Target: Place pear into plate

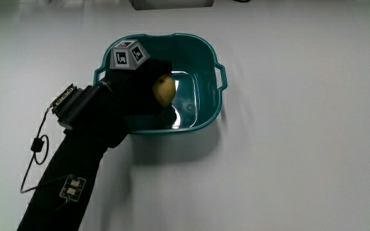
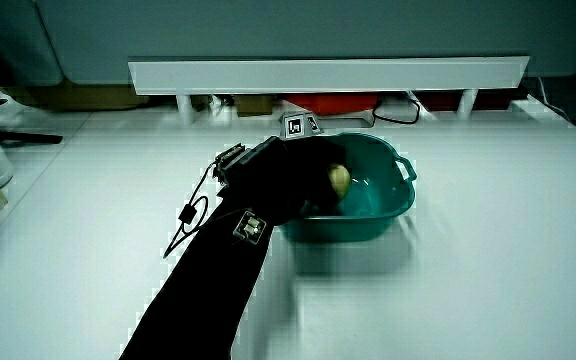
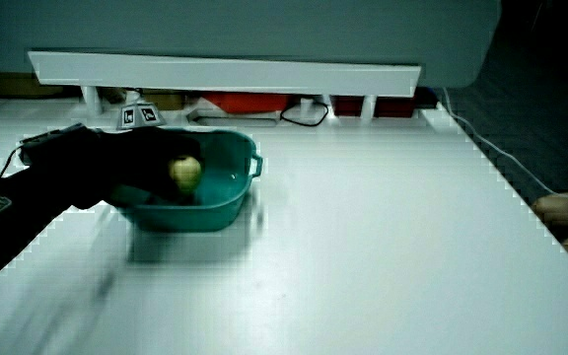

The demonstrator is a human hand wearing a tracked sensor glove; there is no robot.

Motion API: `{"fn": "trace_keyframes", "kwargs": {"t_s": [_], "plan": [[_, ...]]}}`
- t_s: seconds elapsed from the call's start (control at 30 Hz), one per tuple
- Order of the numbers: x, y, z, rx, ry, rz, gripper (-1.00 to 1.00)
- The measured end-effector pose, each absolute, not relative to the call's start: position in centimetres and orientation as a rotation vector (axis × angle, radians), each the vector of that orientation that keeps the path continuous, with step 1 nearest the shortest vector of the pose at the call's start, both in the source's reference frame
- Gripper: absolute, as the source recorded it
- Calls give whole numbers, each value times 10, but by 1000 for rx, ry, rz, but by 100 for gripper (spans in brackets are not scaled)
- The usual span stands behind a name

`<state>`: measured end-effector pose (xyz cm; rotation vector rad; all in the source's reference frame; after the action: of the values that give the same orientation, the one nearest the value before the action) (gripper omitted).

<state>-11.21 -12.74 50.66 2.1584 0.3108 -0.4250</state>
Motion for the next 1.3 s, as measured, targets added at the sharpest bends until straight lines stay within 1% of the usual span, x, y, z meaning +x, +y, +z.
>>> {"fn": "trace_keyframes", "kwargs": {"t_s": [0.3, 0.9, 1.03, 1.3], "plan": [[-115, -122, 522, 2139, 299, -394, 0], [-128, -123, 525, 2092, 230, -447, 0], [-129, -123, 526, 2095, 224, -446, -17], [-126, -121, 525, 2038, 202, -441, -50]]}}
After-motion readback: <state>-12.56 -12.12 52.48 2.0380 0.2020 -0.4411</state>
